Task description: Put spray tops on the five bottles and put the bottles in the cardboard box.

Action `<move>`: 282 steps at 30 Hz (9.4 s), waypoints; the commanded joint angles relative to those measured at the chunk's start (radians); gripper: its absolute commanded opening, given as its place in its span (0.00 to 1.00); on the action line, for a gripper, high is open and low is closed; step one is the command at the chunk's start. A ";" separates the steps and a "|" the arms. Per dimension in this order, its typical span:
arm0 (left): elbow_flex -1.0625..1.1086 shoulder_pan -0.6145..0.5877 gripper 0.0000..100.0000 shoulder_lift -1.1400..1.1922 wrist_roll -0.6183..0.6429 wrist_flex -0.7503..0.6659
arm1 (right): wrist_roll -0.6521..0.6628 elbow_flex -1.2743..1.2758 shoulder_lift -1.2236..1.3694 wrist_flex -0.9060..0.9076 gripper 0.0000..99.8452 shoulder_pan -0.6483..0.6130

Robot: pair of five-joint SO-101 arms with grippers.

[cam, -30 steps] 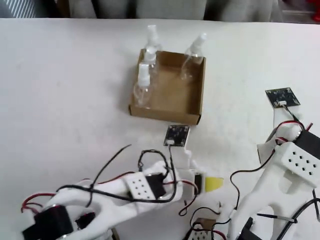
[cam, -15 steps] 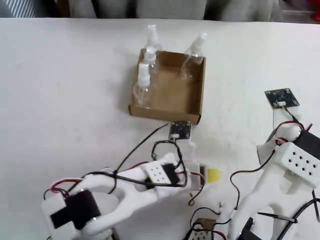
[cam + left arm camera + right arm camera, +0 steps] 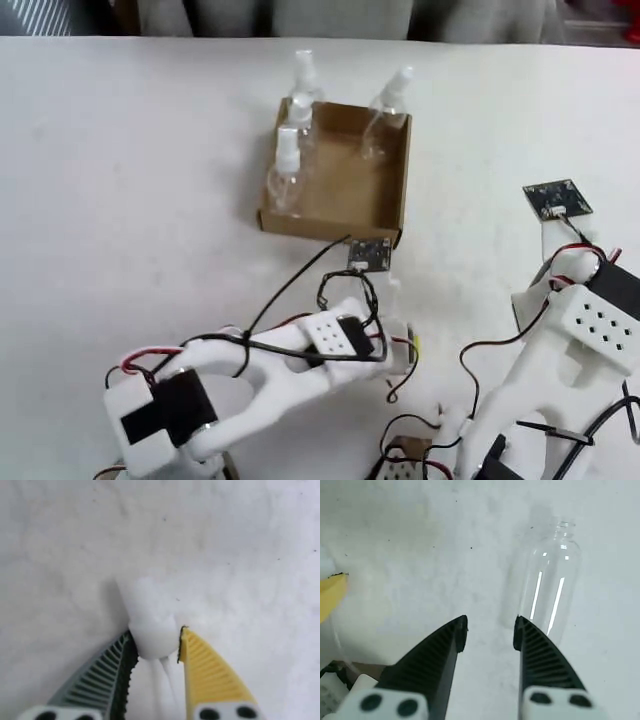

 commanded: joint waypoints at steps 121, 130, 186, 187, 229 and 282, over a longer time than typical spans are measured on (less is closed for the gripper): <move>-0.095 -0.352 0.02 -0.119 -0.508 0.368 | -0.133 -0.331 0.621 -0.191 0.02 0.024; -0.140 -0.440 0.02 -0.128 -0.508 0.381 | -0.278 -0.324 0.251 0.076 0.02 -0.193; -0.713 -0.717 0.02 -0.800 -0.848 0.545 | -0.776 1.008 -1.167 -0.981 0.02 -1.311; -0.700 -0.710 0.02 -0.800 -0.848 0.523 | -0.776 1.019 -1.184 -0.981 0.02 -1.320; -0.540 -0.604 0.02 -0.881 -0.853 0.511 | -0.770 1.048 -1.205 -0.946 0.02 -1.397; -0.638 -0.633 0.02 -0.877 -0.822 0.560 | -0.770 1.048 -1.204 -0.946 0.02 -1.395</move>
